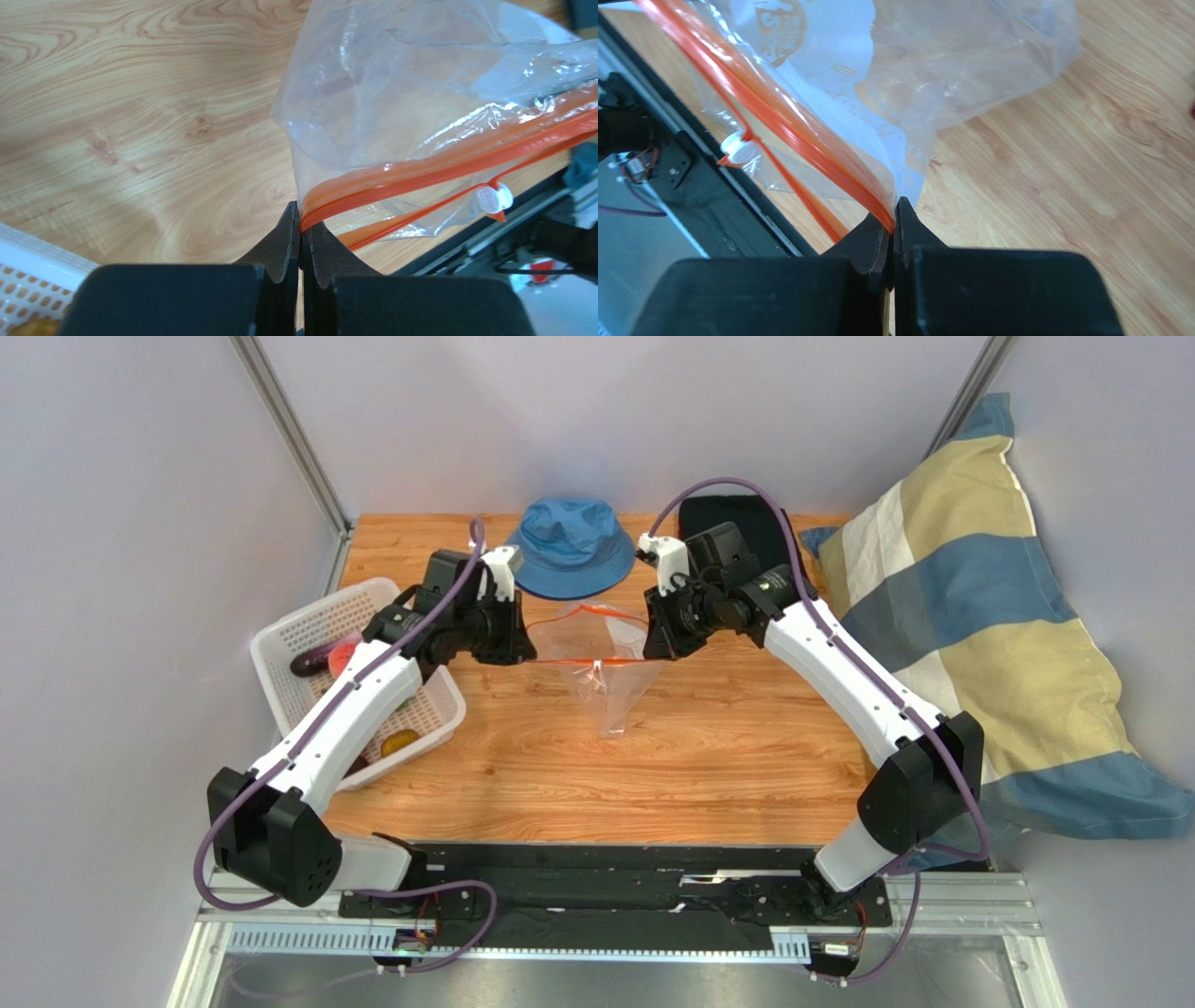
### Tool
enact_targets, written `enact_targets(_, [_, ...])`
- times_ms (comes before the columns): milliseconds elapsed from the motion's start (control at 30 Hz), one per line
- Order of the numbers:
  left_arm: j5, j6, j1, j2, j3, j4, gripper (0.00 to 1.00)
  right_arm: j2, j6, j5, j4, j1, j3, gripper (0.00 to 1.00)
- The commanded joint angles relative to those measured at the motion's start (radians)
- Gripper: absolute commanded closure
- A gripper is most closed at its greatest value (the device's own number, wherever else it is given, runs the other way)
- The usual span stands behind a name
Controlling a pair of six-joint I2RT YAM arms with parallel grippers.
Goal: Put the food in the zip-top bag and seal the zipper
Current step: Open the zipper of the food storage bag at the center of the board.
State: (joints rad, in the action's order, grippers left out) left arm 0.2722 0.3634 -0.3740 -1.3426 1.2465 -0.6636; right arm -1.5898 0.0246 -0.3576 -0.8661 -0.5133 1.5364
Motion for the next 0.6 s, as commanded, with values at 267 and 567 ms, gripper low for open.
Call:
enact_targets(267, [-0.033,-0.369,0.095,0.016,-0.019,-0.209,0.46,-0.082,-0.098,-0.172,0.078,0.044,-0.033,1.00])
enact_targets(567, [0.193,-0.684,0.487,0.040,0.181,-0.384,0.03,-0.162,-0.204,-0.219,0.113,0.035,0.011,1.00])
